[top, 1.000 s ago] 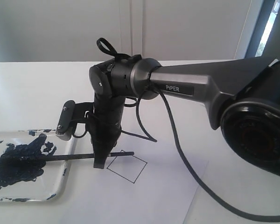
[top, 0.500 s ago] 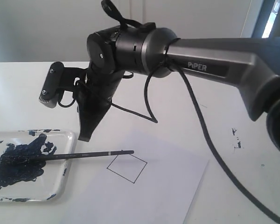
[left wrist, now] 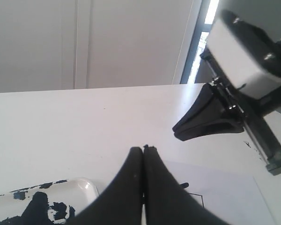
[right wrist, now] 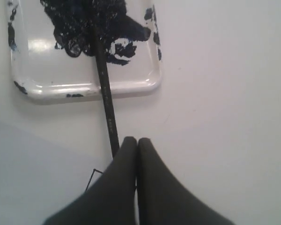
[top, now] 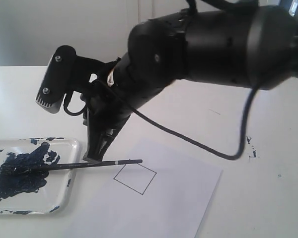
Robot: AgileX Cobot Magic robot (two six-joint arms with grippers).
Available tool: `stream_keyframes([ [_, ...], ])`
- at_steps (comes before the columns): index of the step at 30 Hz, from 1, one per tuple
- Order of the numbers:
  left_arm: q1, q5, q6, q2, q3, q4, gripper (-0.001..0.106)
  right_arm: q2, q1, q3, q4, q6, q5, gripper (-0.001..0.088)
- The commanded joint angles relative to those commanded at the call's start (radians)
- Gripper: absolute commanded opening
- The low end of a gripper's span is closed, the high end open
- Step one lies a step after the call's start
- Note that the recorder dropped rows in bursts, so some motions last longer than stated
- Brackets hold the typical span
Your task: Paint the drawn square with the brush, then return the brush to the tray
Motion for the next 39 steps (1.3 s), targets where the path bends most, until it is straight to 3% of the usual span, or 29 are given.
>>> stream_keyframes([
  [6,0.0,0.0,0.0,0.0,0.0,0.0,0.0,-0.051,0.002,0.095,0.01,0.007,-0.127,0.0],
  [13,0.0,0.0,0.0,0.0,0.0,0.0,0.0,-0.08,0.004,0.217,0.029,0.008,-0.419,0.0],
  [29,0.0,-0.011,0.0,0.0,0.0,0.0,0.0,-0.094,0.054,0.255,0.036,0.01,-0.398,0.0],
  [39,0.0,-0.017,-0.002,0.0,0.0,-0.032,0.0,-0.094,0.054,0.255,0.036,0.01,-0.404,0.0],
])
